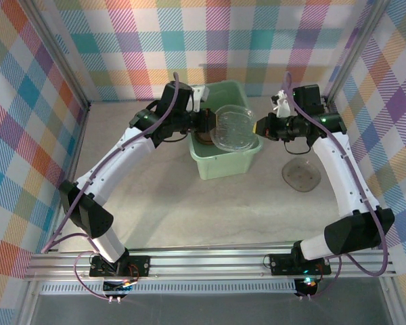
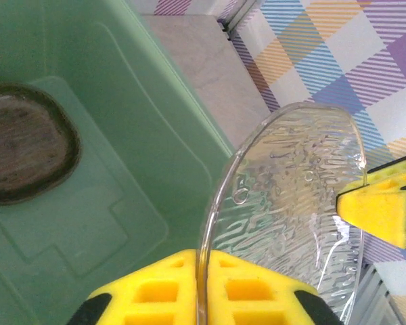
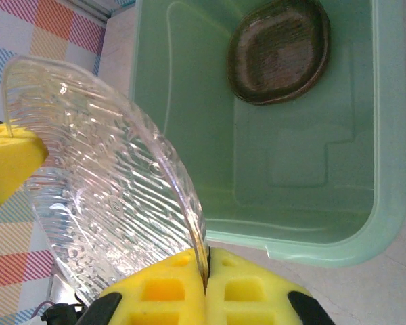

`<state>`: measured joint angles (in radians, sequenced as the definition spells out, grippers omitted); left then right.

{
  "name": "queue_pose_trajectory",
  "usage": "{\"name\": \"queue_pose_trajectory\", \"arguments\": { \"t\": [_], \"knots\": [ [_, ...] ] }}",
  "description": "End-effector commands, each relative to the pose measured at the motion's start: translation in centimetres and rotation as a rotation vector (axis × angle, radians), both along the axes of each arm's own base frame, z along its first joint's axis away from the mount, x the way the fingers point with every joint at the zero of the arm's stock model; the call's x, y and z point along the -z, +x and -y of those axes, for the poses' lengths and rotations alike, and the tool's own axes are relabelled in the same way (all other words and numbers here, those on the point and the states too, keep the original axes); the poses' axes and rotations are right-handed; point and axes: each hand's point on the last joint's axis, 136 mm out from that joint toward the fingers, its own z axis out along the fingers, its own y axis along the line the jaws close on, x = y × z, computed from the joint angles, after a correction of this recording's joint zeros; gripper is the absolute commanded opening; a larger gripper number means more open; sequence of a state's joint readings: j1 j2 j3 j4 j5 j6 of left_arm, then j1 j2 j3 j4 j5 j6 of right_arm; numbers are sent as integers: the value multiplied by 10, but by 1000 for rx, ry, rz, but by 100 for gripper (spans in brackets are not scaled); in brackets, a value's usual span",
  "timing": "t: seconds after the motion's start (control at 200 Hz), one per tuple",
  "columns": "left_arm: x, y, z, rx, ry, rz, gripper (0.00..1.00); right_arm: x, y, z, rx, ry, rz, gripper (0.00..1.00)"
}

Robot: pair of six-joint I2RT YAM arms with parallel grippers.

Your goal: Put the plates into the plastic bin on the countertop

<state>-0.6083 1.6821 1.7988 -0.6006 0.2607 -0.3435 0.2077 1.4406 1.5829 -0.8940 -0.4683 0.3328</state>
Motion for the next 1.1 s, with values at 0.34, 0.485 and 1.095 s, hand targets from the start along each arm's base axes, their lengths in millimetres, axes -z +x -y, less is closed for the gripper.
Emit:
{"name": "queue_pose_trajectory", "arguments": {
  "t": [0.34, 0.485, 1.095],
  "knots": [
    [-42, 52, -66, -134, -75, 86, 81, -12, 27, -19, 96, 63, -16, 0],
    [-45, 70, -102, -218, -89, 93, 92, -10, 43, -18, 191, 94, -16, 0],
    [-1, 102, -209, -437, -108, 51, 95, 54, 141, -70, 767, 282, -228, 0]
  ]
}}
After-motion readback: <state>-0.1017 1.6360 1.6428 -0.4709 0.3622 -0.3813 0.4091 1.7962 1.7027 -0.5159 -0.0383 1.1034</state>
